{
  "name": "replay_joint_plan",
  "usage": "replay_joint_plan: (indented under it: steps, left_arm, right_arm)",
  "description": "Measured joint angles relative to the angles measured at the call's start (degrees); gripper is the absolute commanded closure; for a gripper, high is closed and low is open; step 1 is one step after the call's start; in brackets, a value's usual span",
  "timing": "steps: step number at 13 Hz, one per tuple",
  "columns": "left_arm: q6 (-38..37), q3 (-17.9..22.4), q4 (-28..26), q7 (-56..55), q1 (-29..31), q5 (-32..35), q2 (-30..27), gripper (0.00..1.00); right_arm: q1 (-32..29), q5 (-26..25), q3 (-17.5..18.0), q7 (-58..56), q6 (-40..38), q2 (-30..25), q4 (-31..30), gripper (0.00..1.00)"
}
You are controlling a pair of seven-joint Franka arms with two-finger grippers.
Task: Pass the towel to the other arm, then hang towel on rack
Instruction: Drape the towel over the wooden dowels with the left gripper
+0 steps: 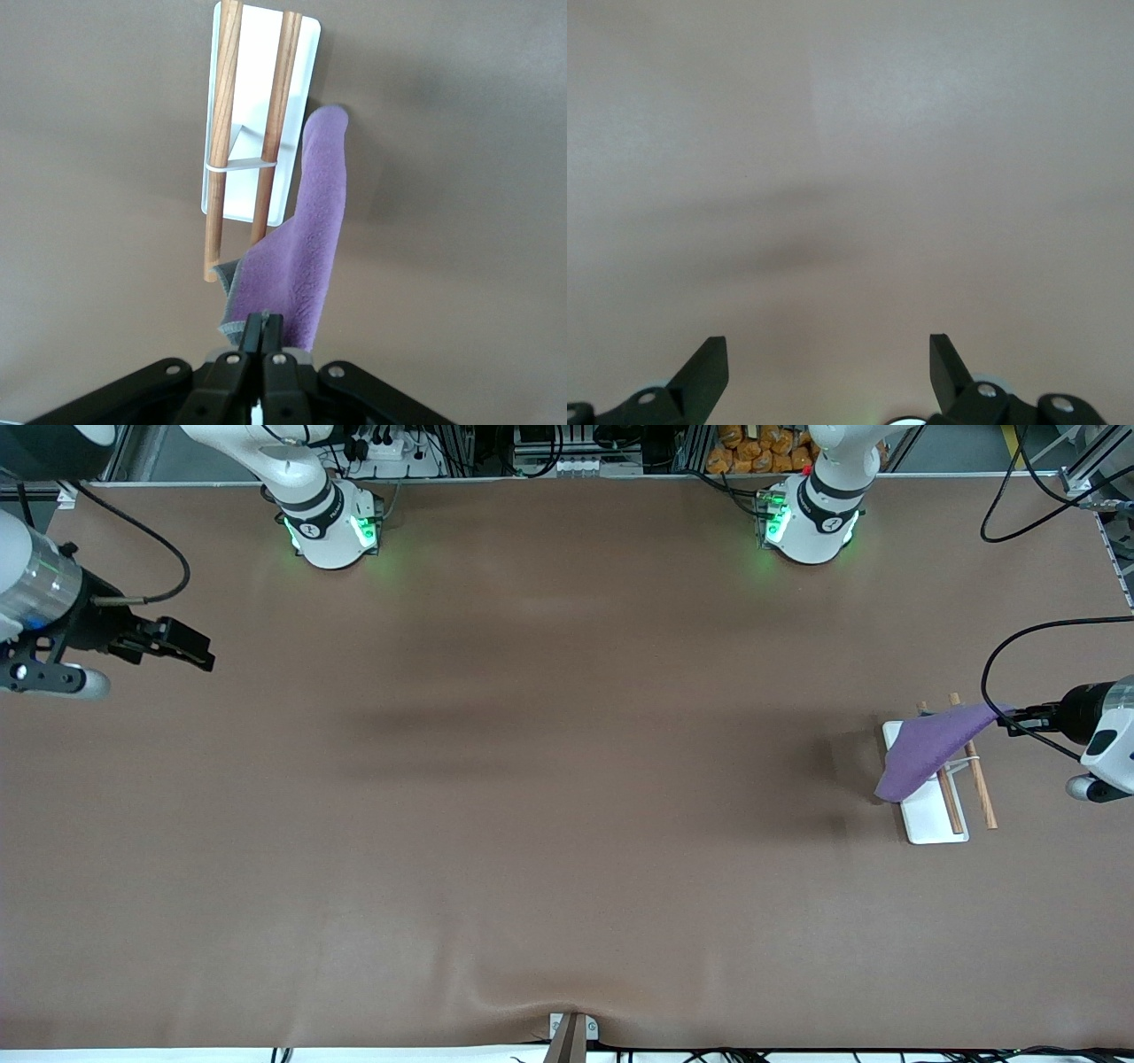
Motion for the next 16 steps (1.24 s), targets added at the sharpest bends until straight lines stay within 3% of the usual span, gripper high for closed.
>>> replay_joint_plan:
  steps: [6, 16]
  left_arm:
    - [-0.09, 0.11, -0.02, 4.25, 2.23, 0.04, 0.01, 1.00]
    - [1.56, 0.23, 0.42, 11.65, 3.29, 2.35, 1.76, 1.00]
  right_arm:
    - [-3.34, -0.37, -0.06, -7.46, 4.79, -1.32, -4.46, 0.00]
    - [-4.23, -0.37, 0.00, -8.17, 2.79, 0.36, -0.41, 0.00]
